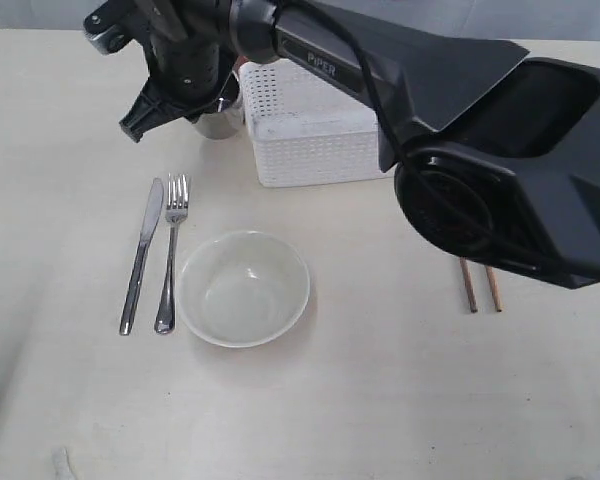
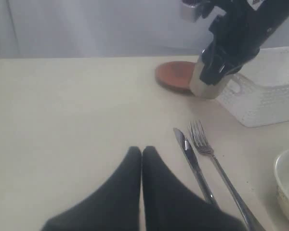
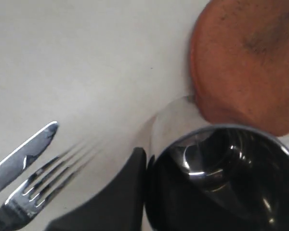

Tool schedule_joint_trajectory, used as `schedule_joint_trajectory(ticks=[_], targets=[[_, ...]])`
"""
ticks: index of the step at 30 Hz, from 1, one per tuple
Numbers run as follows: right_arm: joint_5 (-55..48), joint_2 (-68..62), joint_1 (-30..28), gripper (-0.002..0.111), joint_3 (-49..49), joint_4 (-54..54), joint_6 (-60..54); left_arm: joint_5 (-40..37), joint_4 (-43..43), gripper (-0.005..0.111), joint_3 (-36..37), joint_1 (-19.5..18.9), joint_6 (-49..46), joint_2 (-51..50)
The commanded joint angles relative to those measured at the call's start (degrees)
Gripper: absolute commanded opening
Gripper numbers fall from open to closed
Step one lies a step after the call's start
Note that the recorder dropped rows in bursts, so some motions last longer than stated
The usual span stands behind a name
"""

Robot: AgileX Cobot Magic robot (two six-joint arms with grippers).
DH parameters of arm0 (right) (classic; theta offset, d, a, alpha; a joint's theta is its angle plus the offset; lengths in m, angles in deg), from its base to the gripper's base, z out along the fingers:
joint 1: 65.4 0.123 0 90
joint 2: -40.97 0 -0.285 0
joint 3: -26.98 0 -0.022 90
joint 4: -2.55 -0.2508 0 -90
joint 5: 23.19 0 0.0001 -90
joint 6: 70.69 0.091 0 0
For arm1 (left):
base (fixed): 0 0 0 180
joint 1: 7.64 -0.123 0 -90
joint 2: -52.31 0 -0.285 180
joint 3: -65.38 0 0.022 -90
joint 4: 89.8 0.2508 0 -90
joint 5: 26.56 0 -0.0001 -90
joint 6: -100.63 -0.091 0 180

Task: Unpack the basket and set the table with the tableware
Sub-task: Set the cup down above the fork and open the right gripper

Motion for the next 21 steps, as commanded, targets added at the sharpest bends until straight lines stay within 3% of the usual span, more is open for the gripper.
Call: schedule_joint_trajectory(ticks=[1,7,21], targets=[[3.3,1.0,-1.1,0.000,0.9,-2.0,-1.3,0.1,0.2,0.000,0.2,0.4,0.1,0.2],[4.6,0.0,-1.0,0.000,0.9,-10.7,-8.8,0.1,0.2,0.000,0.2,0.4,0.1,0.2],[6.8,-2.9,0.2,0.000,0.9,-10.9,-9.4,0.1,0.2,0.000,0.2,0.4,0.1,0.2]])
